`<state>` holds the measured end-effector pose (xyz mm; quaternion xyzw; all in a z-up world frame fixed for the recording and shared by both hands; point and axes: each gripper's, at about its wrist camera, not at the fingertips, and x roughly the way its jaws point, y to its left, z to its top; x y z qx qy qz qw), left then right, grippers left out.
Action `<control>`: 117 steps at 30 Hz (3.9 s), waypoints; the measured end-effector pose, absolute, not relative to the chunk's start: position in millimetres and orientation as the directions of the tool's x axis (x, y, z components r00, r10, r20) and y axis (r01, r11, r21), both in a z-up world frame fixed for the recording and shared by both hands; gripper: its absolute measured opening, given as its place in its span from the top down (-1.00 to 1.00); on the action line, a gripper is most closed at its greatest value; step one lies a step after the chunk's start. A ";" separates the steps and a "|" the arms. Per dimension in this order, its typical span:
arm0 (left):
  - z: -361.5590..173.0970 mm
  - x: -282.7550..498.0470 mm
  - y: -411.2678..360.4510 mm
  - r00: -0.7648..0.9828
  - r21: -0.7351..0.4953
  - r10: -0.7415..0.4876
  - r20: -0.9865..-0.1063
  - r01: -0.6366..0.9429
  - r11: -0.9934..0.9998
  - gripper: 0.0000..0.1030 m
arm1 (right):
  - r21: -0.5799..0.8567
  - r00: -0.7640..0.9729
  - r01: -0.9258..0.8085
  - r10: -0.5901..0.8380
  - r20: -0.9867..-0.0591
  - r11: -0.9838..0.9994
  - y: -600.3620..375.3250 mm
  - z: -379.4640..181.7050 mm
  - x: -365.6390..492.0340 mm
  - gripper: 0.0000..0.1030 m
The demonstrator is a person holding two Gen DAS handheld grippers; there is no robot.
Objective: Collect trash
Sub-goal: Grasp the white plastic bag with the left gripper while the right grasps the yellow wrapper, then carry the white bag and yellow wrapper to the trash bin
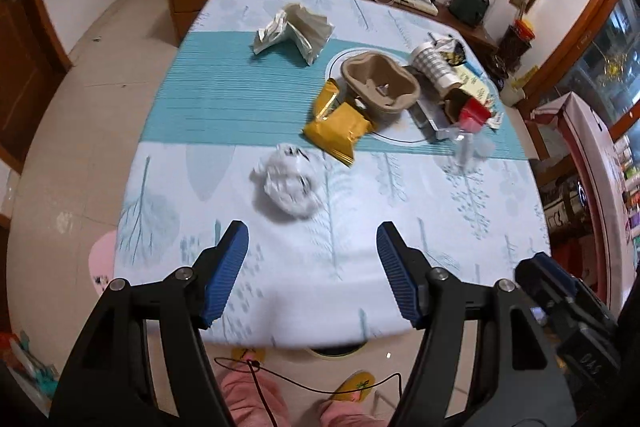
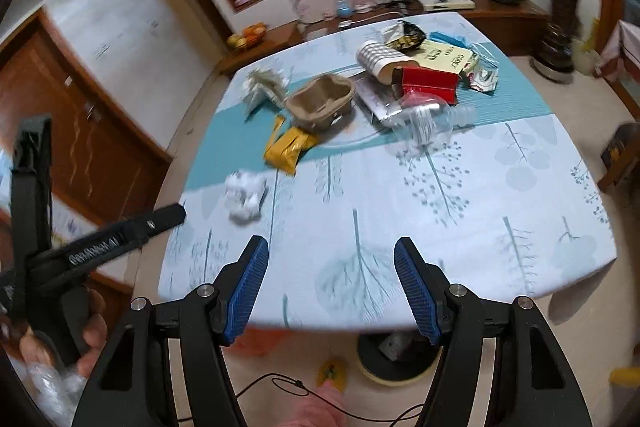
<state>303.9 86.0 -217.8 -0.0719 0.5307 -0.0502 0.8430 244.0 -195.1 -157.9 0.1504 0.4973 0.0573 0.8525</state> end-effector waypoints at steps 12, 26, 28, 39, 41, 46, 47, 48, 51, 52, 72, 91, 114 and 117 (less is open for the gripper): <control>-313.2 397.4 94.2 0.258 -0.216 -0.241 -0.936 0.122 0.969 -0.24 | 0.313 0.500 0.283 0.140 -0.855 0.906 -151.3 -220.7 330.4 -0.29; -325.9 405.5 108.3 0.311 -0.250 -0.283 -0.908 0.143 0.958 0.50 | 0.282 0.464 0.296 0.121 -0.878 0.913 -126.7 -261.1 370.8 -0.29; -318.5 407.7 114.7 0.338 -0.242 -0.277 -0.900 0.141 0.960 0.50 | 0.277 0.460 0.276 0.126 -0.879 0.920 -117.3 -266.3 379.4 -0.29; -289.1 417.5 149.8 0.443 -0.202 -0.228 -0.867 0.105 0.974 0.50 | 0.265 0.441 0.232 0.141 -0.886 0.936 -80.0 -291.4 420.6 -0.28; -287.8 416.4 152.5 0.447 -0.205 -0.229 -0.865 0.103 0.973 0.50 | 0.264 0.434 0.227 0.146 -0.889 0.937 -74.7 -295.8 427.7 -0.28; -287.1 414.7 156.6 0.455 -0.200 -0.219 -0.863 0.091 0.976 0.50 | 0.248 0.412 0.214 0.143 -0.900 0.945 -59.3 -306.7 443.3 -0.28; -287.1 414.5 157.4 0.456 -0.199 -0.218 -0.863 0.089 0.976 0.50 | 0.237 0.407 0.216 0.133 -0.904 0.947 -56.5 -308.9 445.7 -0.28; -287.5 414.7 158.2 0.456 -0.197 -0.215 -0.864 0.087 0.977 0.50 | 0.217 0.415 0.214 0.112 -0.903 0.952 -52.9 -309.6 448.2 -0.29; -289.1 414.7 159.0 0.457 -0.191 -0.207 -0.865 0.082 0.978 0.50 | 0.154 0.415 0.205 0.057 -0.908 0.967 -42.8 -313.1 455.6 -0.29; -289.8 414.5 159.4 0.458 -0.188 -0.204 -0.865 0.081 0.979 0.50 | 0.134 0.419 0.202 0.038 -0.907 0.970 -39.5 -314.3 457.3 -0.29; -269.3 374.1 115.1 0.526 -0.132 -0.190 -0.829 0.147 0.980 0.50 | 0.132 0.517 0.127 0.048 -0.855 0.983 -74.0 -275.1 392.4 0.51; -271.9 198.8 -18.2 0.543 -0.122 -0.245 -0.803 0.253 0.960 0.50 | 0.283 0.649 0.085 0.163 -0.743 0.955 -221.6 -217.8 181.9 0.53; -540.2 106.7 -85.0 0.420 -0.044 -0.204 -0.884 0.360 0.932 0.48 | 0.250 0.342 0.024 0.227 -0.912 0.968 -279.9 -518.3 69.2 0.53; -577.6 114.2 -83.2 0.401 -0.052 -0.202 -0.893 0.355 0.933 0.47 | 0.241 0.306 0.019 0.224 -0.925 0.970 -279.7 -560.9 71.8 0.52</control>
